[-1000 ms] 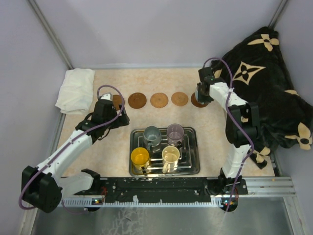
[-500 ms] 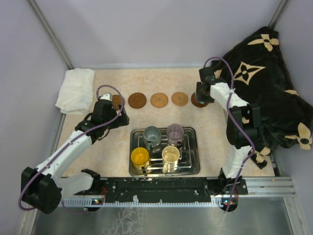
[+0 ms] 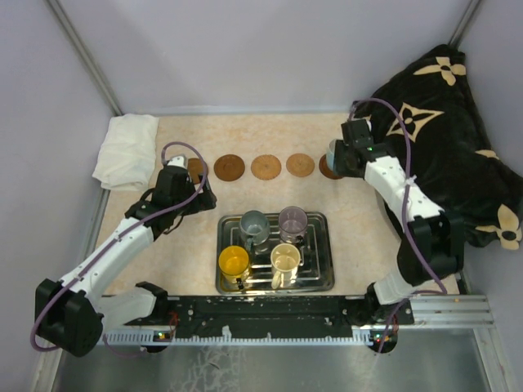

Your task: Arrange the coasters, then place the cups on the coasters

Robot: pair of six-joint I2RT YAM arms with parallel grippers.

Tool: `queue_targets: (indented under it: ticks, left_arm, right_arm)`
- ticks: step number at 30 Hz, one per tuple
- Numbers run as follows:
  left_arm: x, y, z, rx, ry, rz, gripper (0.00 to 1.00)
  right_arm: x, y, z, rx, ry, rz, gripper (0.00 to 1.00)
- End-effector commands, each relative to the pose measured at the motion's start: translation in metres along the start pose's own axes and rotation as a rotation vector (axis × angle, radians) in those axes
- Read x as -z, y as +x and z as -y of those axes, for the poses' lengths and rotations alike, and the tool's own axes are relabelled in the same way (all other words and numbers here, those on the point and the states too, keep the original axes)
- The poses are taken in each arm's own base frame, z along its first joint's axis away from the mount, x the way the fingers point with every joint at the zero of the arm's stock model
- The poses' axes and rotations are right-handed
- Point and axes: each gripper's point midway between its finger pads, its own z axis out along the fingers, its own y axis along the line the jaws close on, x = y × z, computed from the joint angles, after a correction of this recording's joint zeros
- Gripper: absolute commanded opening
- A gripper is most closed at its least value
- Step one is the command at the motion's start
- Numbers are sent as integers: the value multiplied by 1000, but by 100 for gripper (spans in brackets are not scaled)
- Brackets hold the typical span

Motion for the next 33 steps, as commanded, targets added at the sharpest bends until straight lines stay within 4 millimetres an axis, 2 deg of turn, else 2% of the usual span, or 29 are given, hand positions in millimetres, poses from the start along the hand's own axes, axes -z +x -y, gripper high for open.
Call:
queue_targets:
  ticks: [1, 8, 11, 15, 21, 28, 33]
  left_arm:
    - [5, -7, 6, 6, 25, 20, 100]
    - [3, -4, 8, 2, 39, 10, 100]
    - [3, -2, 10, 0, 48, 1, 100]
    - [3, 1, 10, -7, 51, -9, 100]
    - [3, 3, 9, -12, 54, -13, 100]
    - [1, 4, 11, -8, 60, -20, 100]
    - [3, 4, 11, -13, 65, -21, 100]
  right_arm:
    - [41, -5, -10, -22, -51, 110, 53]
    - [77, 34, -53, 21, -170, 136, 52]
    - [92, 51, -71, 30, -229, 152, 48]
    - [110, 72, -81, 9, -297, 163, 44]
    - [117, 108, -83, 12, -335, 89, 38]
    - [125, 142, -110, 86, -362, 18, 37]
    - [121, 160, -119, 100, -372, -27, 36]
